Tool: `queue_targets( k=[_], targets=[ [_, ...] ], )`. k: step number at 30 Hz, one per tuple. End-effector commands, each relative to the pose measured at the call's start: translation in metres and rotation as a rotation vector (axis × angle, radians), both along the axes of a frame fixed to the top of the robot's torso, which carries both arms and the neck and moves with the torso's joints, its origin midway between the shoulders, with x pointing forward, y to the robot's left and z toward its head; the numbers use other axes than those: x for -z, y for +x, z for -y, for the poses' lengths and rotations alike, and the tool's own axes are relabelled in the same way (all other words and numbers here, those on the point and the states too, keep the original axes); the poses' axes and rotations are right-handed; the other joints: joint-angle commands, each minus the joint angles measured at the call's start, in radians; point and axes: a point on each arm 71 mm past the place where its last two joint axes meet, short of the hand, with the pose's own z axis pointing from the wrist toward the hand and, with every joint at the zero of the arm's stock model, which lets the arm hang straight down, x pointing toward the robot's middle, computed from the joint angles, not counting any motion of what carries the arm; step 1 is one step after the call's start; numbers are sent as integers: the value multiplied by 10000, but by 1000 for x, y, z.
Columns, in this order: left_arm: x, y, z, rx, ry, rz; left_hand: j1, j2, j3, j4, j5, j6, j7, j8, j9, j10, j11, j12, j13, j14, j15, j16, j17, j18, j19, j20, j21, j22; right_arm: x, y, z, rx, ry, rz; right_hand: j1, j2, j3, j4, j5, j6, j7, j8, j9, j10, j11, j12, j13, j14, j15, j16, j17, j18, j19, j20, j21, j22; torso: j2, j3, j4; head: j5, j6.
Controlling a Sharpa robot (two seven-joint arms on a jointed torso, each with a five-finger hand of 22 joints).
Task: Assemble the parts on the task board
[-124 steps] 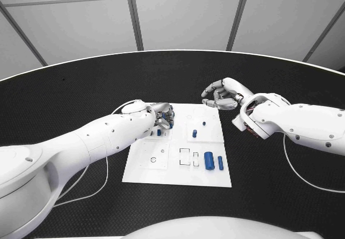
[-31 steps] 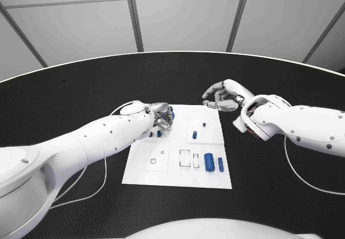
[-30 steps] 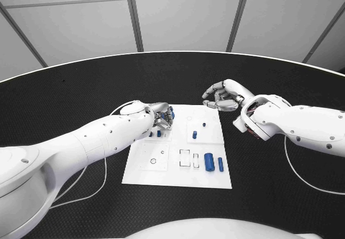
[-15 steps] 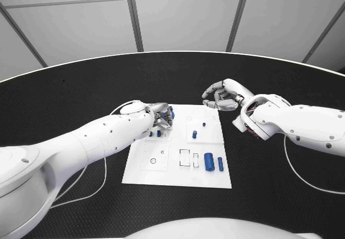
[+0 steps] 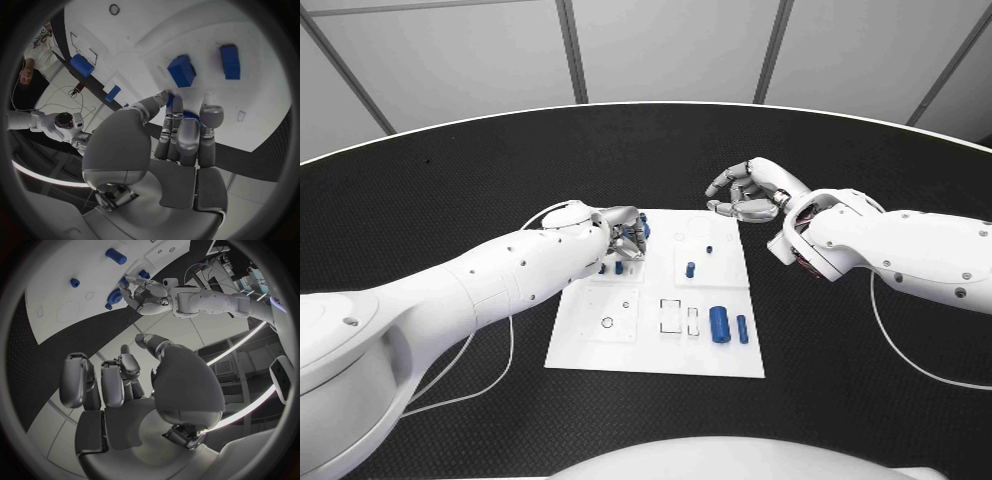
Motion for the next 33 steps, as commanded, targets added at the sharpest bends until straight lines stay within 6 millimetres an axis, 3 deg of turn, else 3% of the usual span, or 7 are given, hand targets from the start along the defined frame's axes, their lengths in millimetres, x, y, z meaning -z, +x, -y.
queue_targets(
  k=[1, 24, 33],
  targets=[
    [0, 0, 0, 13, -20, 33, 233, 110, 212, -112, 1, 91, 18, -57, 10, 97, 36, -27, -1917, 5, -38, 11, 37, -113, 71, 32, 85, 45, 0, 0, 0, 1, 0, 1, -66, 42, 58, -3, 26, 49, -45, 50, -6, 60, -3, 19, -10, 481, -53, -15, 369, 55, -6, -68, -49, 304, 1, 1, 0, -4, 10],
    [-2, -2, -3, 59, -227, 223, 143, 70, 299, -157, -5, 151, 39, -71, 21, 173, 46, -40, -1906, 5, -28, 7, -29, -122, 83, 41, 141, 108, 0, 1, 0, -4, -9, 5, -66, 42, 58, -3, 26, 49, -45, 50, -6, 60, -3, 19, -10, 481, -53, -15, 369, 55, -6, -68, -49, 304, -21, 0, 23, -16, 24],
    [-2, -2, -4, 29, -257, 175, -23, -2, 266, -130, -7, 183, 35, -85, 33, 195, 43, -74, -1905, 1, -25, -2, -83, -118, 66, 50, 148, 99, 0, 1, 0, -2, -15, 9, -92, 64, 61, 18, 27, 51, -46, 60, -9, 72, -4, 27, -10, 483, -54, -24, 366, 53, 1, -70, -50, 308, 0, 5, -1, 22, 62]
  ],
)
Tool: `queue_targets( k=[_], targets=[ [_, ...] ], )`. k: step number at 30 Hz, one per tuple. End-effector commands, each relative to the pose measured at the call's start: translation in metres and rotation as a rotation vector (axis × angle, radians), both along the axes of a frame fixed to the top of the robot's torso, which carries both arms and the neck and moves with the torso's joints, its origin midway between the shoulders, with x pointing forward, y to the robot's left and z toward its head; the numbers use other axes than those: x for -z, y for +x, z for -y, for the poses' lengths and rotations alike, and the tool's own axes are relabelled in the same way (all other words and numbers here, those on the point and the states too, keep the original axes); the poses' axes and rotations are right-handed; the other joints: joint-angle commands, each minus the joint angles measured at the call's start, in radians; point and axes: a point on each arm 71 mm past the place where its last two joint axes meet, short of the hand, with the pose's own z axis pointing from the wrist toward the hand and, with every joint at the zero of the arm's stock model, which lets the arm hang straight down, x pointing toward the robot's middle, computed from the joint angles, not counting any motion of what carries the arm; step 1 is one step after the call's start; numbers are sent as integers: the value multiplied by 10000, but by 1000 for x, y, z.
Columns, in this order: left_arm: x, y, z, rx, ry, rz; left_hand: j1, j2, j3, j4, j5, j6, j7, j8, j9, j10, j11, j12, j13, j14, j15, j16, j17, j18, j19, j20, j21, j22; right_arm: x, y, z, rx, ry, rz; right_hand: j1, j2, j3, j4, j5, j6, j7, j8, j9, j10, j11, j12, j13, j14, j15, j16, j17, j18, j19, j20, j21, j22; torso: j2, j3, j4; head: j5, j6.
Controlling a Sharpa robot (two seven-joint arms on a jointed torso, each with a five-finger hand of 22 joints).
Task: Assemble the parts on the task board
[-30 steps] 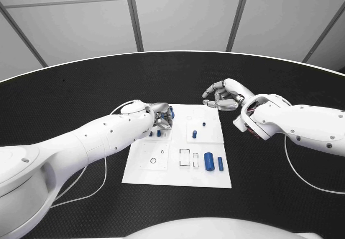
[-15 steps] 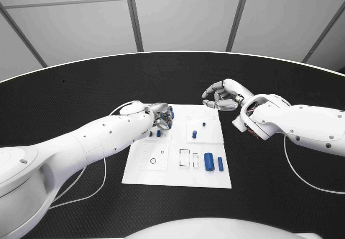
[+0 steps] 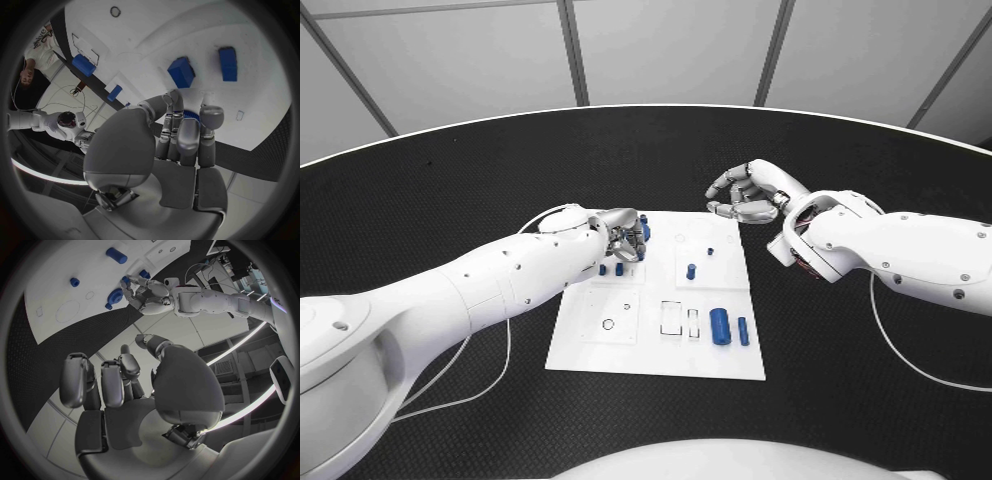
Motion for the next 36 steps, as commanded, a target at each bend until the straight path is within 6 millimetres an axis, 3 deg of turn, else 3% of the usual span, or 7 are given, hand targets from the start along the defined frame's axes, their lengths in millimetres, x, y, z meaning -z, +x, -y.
queue_targets(
  k=[1, 11, 18, 28, 36],
  targets=[
    [0, 1, -1, -41, 27, -21, -155, -14, -34, 58, 18, 80, 3, -40, 11, 52, 43, -80, 8, 1, -25, -2, -11, -118, 29, 16, 52, -8, 0, 0, 0, 4, -1, 0, -51, 23, 61, 17, 27, 51, -46, 60, -9, 72, -4, 27, -11, 483, -55, -24, 369, 53, 0, -70, -50, 308, 20, 8, -12, 11, 19],
    [1, 2, -3, -146, 98, -103, -379, -276, -140, 22, 21, -287, 106, -307, -55, -117, 138, -260, -31, 101, 48, 134, 653, -81, -115, 59, -56, -241, 0, 0, 1, 25, -3, 5, -51, 23, 61, 17, 27, 51, -46, 60, -9, 72, -4, 27, -11, 483, -55, -24, 369, 53, 0, -70, -50, 308, 15, 4, -4, 0, 22],
    [2, 1, -3, -89, 120, -184, -730, -784, -545, 45, 27, -658, 234, -546, -101, -578, 313, -526, -105, 21, 209, 133, 650, -39, -267, 205, -209, -507, 0, 0, 1, 31, -5, 9, -51, 23, 61, 17, 27, 51, -46, 60, -9, 72, -4, 27, -11, 483, -55, -24, 369, 53, 0, -70, -50, 308, 9, 5, -7, -4, 24],
    [1, 1, -2, -123, 56, -116, -965, -832, -879, 250, 26, -664, 249, -548, -70, -611, 327, -508, -76, 2, 230, 138, 636, -37, -251, 240, -227, -515, 0, 0, 1, 27, -2, 12, -51, 23, 61, 17, 27, 51, -46, 60, -9, 72, -4, 27, -11, 483, -55, -24, 369, 53, 0, -70, -50, 308, 32, -11, -6, -10, 35],
    [1, 1, -2, -139, 78, -151, -971, -759, -920, 311, 26, -584, 234, -504, -43, -591, 315, -489, -63, -3, 223, 133, 594, -41, -227, 239, -217, -493, 0, 0, 1, 25, 0, 12, -51, 23, 61, 17, 27, 51, -46, 60, -9, 72, -4, 27, -11, 483, -55, -24, 369, 53, 0, -70, -50, 308, 24, -1, -8, -20, 21]
  ],
)
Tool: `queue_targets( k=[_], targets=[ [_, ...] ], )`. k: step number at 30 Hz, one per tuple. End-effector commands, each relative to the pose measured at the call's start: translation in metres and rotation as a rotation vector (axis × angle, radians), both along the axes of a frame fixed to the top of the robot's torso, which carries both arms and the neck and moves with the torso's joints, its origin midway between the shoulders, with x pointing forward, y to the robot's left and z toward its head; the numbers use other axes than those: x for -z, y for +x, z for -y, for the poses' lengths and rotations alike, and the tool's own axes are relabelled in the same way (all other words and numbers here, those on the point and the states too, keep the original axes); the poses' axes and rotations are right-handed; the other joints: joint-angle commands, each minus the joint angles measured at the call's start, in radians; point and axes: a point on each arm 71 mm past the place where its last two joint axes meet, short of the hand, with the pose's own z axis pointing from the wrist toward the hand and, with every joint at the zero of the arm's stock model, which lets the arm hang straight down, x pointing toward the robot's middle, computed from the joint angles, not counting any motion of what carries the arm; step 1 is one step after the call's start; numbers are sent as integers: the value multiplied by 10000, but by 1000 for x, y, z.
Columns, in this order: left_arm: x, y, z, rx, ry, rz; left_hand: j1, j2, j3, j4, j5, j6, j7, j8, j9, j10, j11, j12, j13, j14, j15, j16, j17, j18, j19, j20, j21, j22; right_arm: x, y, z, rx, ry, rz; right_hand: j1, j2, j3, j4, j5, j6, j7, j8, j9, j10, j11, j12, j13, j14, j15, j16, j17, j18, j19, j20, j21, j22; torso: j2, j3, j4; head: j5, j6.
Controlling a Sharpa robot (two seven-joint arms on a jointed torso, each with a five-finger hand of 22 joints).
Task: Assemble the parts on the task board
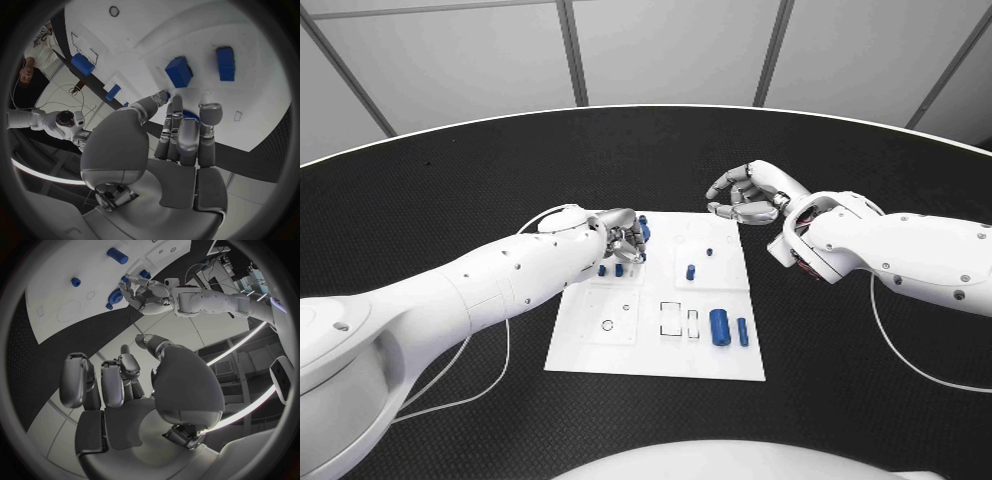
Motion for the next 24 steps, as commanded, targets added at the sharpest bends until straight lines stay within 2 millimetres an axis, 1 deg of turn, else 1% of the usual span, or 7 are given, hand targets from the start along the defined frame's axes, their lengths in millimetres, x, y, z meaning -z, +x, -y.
queue_targets(
  k=[1, 7, 18, 24],
  targets=[
    [0, 0, 0, 4, 13, -22, -57, 30, -78, 16, -12, -66, 124, 2, 13, -482, 416, -423, -361, 1, 75, 50, -2, -39, 2, 10, -16, -2, 0, 0, 0, 3, 0, 0, -51, 24, 61, 18, 27, 51, -46, 60, -9, 72, -4, 27, -12, 483, -55, -24, 371, 53, 0, -70, -50, 308, -5, 8, 0, -13, -16],
    [0, 0, 1, 14, 9, -25, -152, -87, -305, 87, -16, -57, 121, 9, 33, -504, 414, -414, -344, -2, 72, 46, -8, -35, 1, 5, -38, -41, 0, 0, 1, 8, 1, -4, -51, 24, 61, 18, 27, 51, -46, 60, -9, 72, -4, 27, -12, 483, -55, -24, 371, 53, 0, -70, -50, 308, -9, 9, 2, -30, -24],
    [-1, -1, 4, 65, -43, 11, -276, -151, -690, 256, -20, -70, 109, 4, 58, -510, 398, -373, -303, -10, 60, 34, -46, -39, 27, -5, -50, -49, 0, -1, 1, 11, 4, -5, -58, 25, 64, 18, 28, 45, -50, 68, -14, 69, -7, 21, -24, 485, -57, -26, 376, 54, 3, -73, -61, 304, -8, 7, 0, -43, -43],
    [-1, -2, 6, 110, -83, 36, -274, -156, -728, 267, -19, -75, 104, 2, 59, -512, 395, -369, -299, -7, 58, 35, -38, -39, 30, -7, -50, -49, 0, -1, 1, 12, 5, -9, -58, 25, 64, 18, 28, 45, -50, 68, -14, 69, -7, 21, -24, 485, -57, -26, 376, 54, 3, -73, -61, 304, 0, 4, 3, -52, -38]
  ],
)
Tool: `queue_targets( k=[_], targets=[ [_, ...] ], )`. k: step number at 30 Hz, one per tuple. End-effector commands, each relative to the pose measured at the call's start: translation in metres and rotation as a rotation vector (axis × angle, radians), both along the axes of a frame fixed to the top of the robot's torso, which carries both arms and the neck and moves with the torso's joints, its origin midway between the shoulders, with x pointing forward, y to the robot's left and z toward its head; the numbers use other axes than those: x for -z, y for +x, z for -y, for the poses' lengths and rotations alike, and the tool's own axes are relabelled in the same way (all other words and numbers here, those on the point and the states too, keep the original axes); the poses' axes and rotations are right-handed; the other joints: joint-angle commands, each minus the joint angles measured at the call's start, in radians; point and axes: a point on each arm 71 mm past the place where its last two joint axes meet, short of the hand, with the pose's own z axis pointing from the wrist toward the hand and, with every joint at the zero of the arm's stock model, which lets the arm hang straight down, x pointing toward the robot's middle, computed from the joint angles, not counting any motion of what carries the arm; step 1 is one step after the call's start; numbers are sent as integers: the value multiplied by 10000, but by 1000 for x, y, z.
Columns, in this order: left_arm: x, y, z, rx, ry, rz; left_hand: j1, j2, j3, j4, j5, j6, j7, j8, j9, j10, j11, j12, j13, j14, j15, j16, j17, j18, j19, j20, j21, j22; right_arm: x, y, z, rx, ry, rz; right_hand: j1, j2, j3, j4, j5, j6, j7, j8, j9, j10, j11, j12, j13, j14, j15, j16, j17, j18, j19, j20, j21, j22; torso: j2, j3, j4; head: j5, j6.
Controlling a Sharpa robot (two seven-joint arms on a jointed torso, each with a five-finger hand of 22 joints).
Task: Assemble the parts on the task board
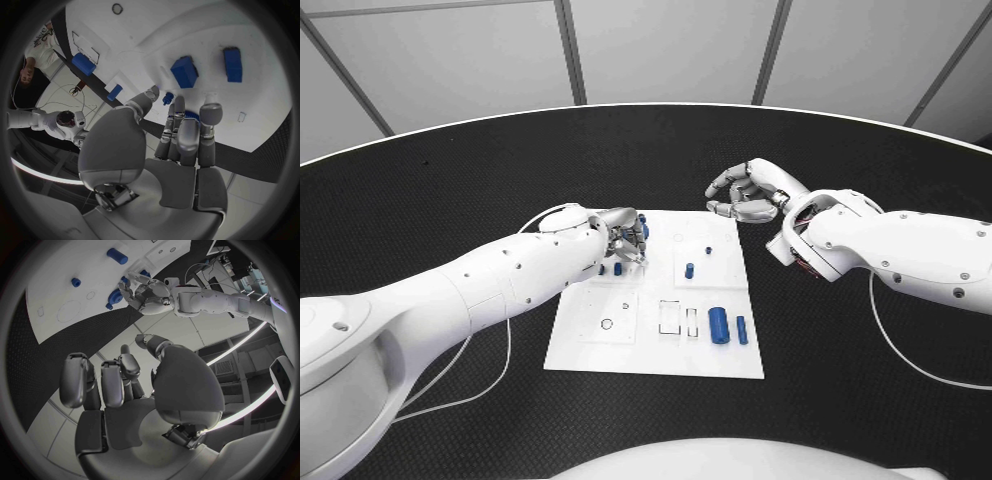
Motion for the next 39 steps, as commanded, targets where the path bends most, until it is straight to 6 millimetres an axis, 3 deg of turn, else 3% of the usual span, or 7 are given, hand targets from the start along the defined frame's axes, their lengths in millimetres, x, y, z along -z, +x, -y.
queue_targets(
  k=[1, 3, 10, 15, 32, 39],
  targets=[
    [0, 0, 1, 6, -8, 8, 16, 76, -29, 61, -15, 45, -18, -4, -7, -216, 176, -365, -1474, -6, 58, 36, -5, -42, 37, -7, -45, 4, 0, 0, 0, -1, 1, -2, -58, 25, 64, 17, 28, 45, -50, 68, -14, 69, -7, 21, -9, 486, -57, -26, 377, 54, 3, -73, -60, 304, 8, -3, 2, -2, 8],
    [0, 0, 1, 14, -12, 10, 48, 112, -39, 70, -13, 49, -27, -3, -3, -209, 169, -357, -1468, -5, 53, 35, -11, -46, 52, -10, -34, 28, 0, 0, 0, -1, 2, -3, -58, 25, 64, 17, 28, 45, -50, 68, -14, 69, -7, 21, -9, 486, -57, -26, 377, 54, 3, -73, -60, 304, 8, 0, -6, 3, 10],
    [0, 0, 2, 23, -6, 4, 616, 765, 407, 39, -15, 315, -132, 111, 67, -77, 82, -340, -1457, 6, -26, 5, -201, -71, 153, -74, 43, 166, 0, 0, 0, -2, 4, -5, -58, 25, 64, 17, 28, 45, -50, 68, -14, 69, -7, 21, -9, 486, -57, -26, 377, 54, 3, -73, -60, 304, 2, 3, -1, -6, 3],
    [0, 0, 2, 25, 36, -48, 835, 1000, 762, -30, -13, 466, -166, 159, 100, 59, 36, -344, -1464, 28, -69, 8, -194, -80, 183, -114, 84, 216, 0, 0, 0, 0, 5, -6, -58, 25, 64, 17, 28, 45, -50, 68, -14, 69, -7, 21, -9, 486, -57, -26, 377, 54, 3, -73, -60, 304, -3, 6, -3, -11, -2],
    [1, 1, 5, 39, 64, -79, 896, 1131, 1056, -74, -15, 636, -205, 212, 146, 257, -20, -346, -1465, 29, -113, -8, -284, -95, 221, -152, 148, 305, 0, -1, 0, 9, 3, -15, -58, 25, 64, 17, 28, 45, -50, 68, -14, 69, -7, 21, -9, 486, -57, -26, 377, 54, 3, -73, -60, 304, -7, 9, -6, -32, -9],
    [1, 1, 5, 47, 74, -98, 715, 866, 989, -98, -20, 581, -180, 157, 145, 263, 8, -419, -1489, 49, -98, 11, -200, -88, 183, -155, 128, 240, 0, -1, 1, 18, 1, -16, -58, 25, 64, 17, 28, 45, -50, 68, -14, 69, -7, 21, -9, 486, -57, -26, 377, 54, 3, -73, -60, 304, -8, 3, 10, -35, -2]
  ],
)
